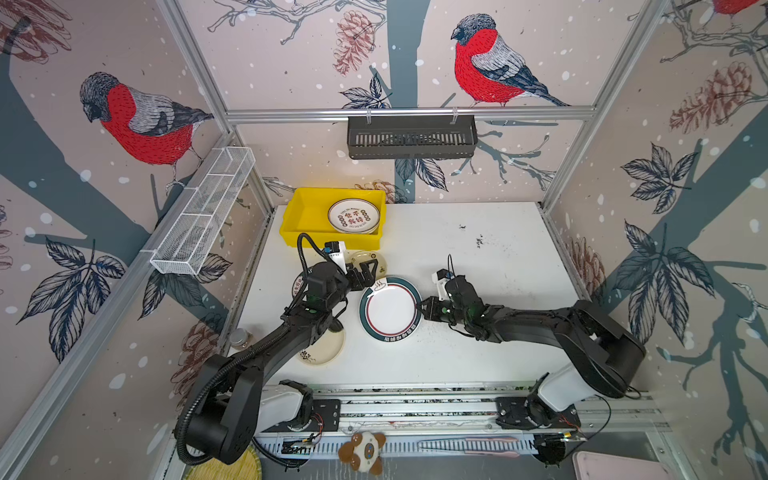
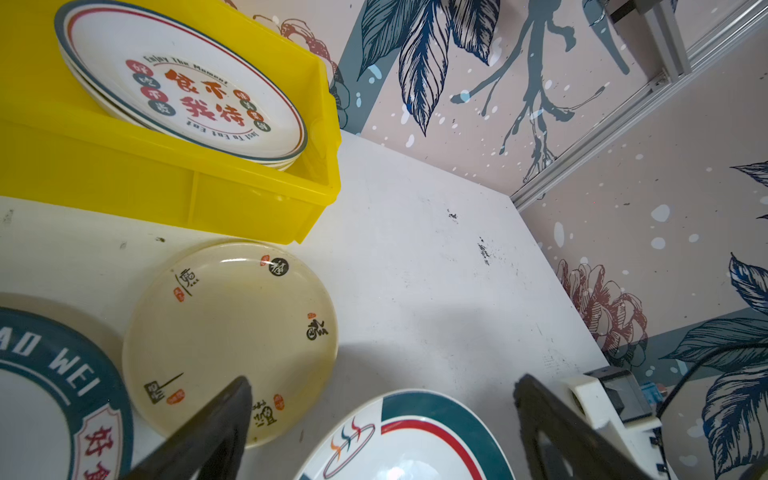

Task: Place the plates into the plastic bin on the countertop
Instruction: 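Tilt the plate upright with the right gripper while the left grips its rim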

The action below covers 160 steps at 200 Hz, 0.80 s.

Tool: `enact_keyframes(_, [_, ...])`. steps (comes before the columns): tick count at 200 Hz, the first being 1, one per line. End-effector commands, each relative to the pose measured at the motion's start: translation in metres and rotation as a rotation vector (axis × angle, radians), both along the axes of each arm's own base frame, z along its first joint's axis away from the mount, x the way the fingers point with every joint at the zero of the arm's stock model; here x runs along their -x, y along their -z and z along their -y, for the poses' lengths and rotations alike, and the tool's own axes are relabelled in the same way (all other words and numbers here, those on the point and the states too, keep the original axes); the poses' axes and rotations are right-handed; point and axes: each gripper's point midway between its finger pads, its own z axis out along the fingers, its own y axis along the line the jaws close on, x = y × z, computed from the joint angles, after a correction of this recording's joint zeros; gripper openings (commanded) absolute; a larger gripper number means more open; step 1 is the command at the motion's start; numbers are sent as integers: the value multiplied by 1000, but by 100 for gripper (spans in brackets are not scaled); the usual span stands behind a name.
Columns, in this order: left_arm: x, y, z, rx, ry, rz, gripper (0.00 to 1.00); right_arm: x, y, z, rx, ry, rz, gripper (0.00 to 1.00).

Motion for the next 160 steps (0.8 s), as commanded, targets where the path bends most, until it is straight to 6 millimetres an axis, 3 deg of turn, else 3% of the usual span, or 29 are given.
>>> enact_keyframes(1, [2,-12,0,10,7,38,97,-11,-16,2,-16,29,52,1])
enact_keyframes(118, [-1,-4,10,57,37,23,97,-27,-57,31,-58,87,134,1])
enact_keyframes(160, [3,-4,35,89,107,25,86,-35,-70,46,-92,125,160,1])
